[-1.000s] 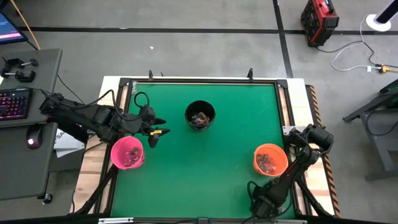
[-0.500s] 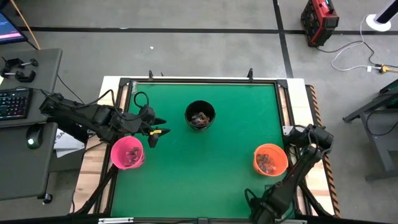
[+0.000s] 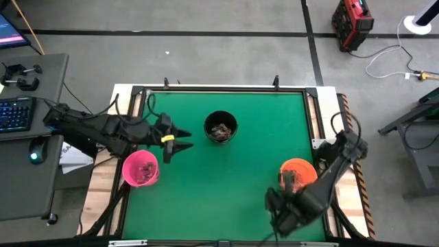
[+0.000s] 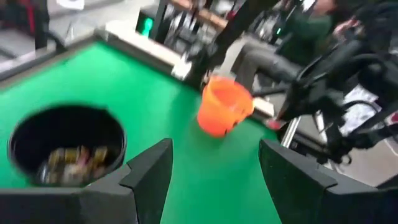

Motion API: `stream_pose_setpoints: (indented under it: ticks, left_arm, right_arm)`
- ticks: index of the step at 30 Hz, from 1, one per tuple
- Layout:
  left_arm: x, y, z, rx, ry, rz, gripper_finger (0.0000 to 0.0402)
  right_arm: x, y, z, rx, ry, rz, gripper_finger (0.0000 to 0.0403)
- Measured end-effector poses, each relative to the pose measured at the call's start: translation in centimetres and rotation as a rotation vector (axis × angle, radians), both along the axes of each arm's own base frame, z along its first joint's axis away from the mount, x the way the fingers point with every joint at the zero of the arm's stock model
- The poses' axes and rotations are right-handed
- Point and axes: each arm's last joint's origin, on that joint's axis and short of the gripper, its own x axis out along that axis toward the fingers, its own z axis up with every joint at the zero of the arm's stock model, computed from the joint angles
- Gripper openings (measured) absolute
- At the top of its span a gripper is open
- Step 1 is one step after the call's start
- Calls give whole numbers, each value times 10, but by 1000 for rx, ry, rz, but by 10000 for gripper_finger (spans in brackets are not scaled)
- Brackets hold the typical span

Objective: Sort candy by brand, put in halloween buckets
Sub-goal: Put the red gummy into the orange bin

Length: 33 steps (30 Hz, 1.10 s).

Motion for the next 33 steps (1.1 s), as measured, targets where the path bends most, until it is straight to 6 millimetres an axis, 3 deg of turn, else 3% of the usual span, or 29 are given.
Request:
stream_pose_setpoints:
  ticks: [6,13,18,23,28,33]
  left_arm:
    - [4,7,10,86,-96,37,227]
    - [-1,16,16,129,-113,88,227]
    - [-7,18,25,157,-140,87,227]
    - [-10,19,28,165,-151,121,227]
    - [-8,20,26,181,-135,160,227]
    - [-10,23,27,195,-139,199,227]
  right_arm:
    - [9,-46,4,-119,-150,-218,0]
    - [16,-97,25,-115,-335,-398,0]
    - [18,-123,39,-137,-472,-467,0]
    - [34,-144,30,-141,-589,-536,0]
    - [37,-156,7,30,-373,-536,0]
    - [6,-155,-11,109,-46,-599,0]
